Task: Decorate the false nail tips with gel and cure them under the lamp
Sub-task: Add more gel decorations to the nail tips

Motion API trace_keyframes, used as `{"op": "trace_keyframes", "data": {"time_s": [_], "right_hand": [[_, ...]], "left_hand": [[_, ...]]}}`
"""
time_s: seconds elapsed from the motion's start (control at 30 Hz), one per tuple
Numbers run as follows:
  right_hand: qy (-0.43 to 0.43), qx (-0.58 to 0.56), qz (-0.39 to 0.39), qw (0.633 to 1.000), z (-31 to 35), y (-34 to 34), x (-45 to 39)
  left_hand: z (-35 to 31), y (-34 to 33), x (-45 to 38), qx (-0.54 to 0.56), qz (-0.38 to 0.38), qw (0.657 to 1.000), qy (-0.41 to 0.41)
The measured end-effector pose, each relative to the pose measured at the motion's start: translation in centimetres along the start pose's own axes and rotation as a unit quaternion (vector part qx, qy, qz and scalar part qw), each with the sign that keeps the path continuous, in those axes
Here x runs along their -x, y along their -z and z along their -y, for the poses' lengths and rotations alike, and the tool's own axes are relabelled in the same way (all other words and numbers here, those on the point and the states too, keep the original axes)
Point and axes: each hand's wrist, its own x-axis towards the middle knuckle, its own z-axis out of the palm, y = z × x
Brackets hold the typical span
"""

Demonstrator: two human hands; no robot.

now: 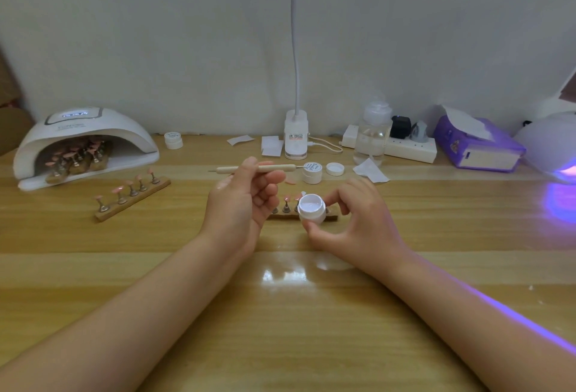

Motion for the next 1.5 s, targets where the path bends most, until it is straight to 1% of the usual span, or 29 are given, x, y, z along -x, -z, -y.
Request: {"op": "trace_keyframes", "data": {"time_s": [0.17, 0.33, 0.4, 0.47, 0.57, 0.67, 0.77, 0.93, 1.07, 1.17, 1.2, 1.23, 1.3, 1.33, 1.37, 1.4, 1.5], "right_hand": [[-0.012, -0.004, -0.017, 1.0, -0.1, 0.2, -0.1], [-0.03, 0.006, -0.064, 0.997, -0.7, 1.1, -0.7], [-0.068, 0.01, -0.086, 0.994, -1.6, 1.5, -1.1], [-0.132, 0.019, -0.094, 0.987, -2.9, 1.8, -1.4], [-0.231, 0.059, -0.061, 0.969, -5.2, 2.1, -1.4], [-0.291, 0.085, -0.025, 0.953, -6.5, 2.1, -1.2], [-0.309, 0.114, 0.011, 0.944, -6.8, 1.7, -1.2], [-0.327, 0.152, 0.048, 0.932, -6.5, 1.8, -1.2], [-0.317, 0.173, 0.068, 0.93, -6.3, 1.8, -1.3], [-0.324, 0.21, 0.085, 0.918, -5.9, 1.8, -1.2], [-0.305, 0.218, 0.065, 0.925, -5.6, 1.8, -1.3], [-0.261, 0.214, 0.027, 0.941, -5.2, 1.8, -1.3], [-0.133, 0.176, -0.045, 0.974, -3.9, 1.6, -1.1], [-0.076, 0.161, -0.059, 0.982, -3.1, 1.4, -1.0], [-0.038, 0.151, -0.054, 0.986, -2.3, 1.1, -0.8], [-0.02, 0.147, -0.035, 0.988, -1.6, 0.7, -0.6], [-0.028, 0.17, 0.029, 0.985, -1.0, -0.1, -0.1]], "left_hand": [[0.0, 0.2, -0.4, 0.025, -0.003, 1.0, 0.016], [0.1, 0.5, -0.6, 0.015, -0.008, 1.0, 0.004], [0.2, 0.7, -0.6, 0.01, -0.011, 1.0, -0.004], [0.3, 0.8, -0.6, 0.004, -0.014, 1.0, -0.013], [0.3, 1.0, -0.7, -0.008, -0.009, 1.0, -0.022], [0.5, 1.2, -0.6, -0.025, -0.001, 0.999, -0.028], [0.7, 1.4, -0.6, -0.032, -0.008, 0.999, -0.029], [1.0, 1.5, -0.6, -0.035, -0.017, 0.999, -0.029], [1.3, 1.6, -0.4, -0.053, -0.023, 0.997, -0.045], [1.4, 1.6, -0.3, -0.075, -0.026, 0.995, -0.063], [1.5, 1.6, -0.3, -0.081, -0.026, 0.994, -0.067], [1.6, 1.6, -0.4, -0.087, -0.026, 0.993, -0.07], [1.7, 1.6, -0.4, -0.088, -0.028, 0.993, -0.07], [1.7, 1.6, -0.4, -0.085, -0.031, 0.994, -0.069], [1.6, 1.6, -0.4, -0.081, -0.034, 0.994, -0.068], [1.6, 1.6, -0.5, -0.078, -0.037, 0.994, -0.068], [1.6, 1.6, -0.6, -0.081, -0.044, 0.994, -0.067]]}}
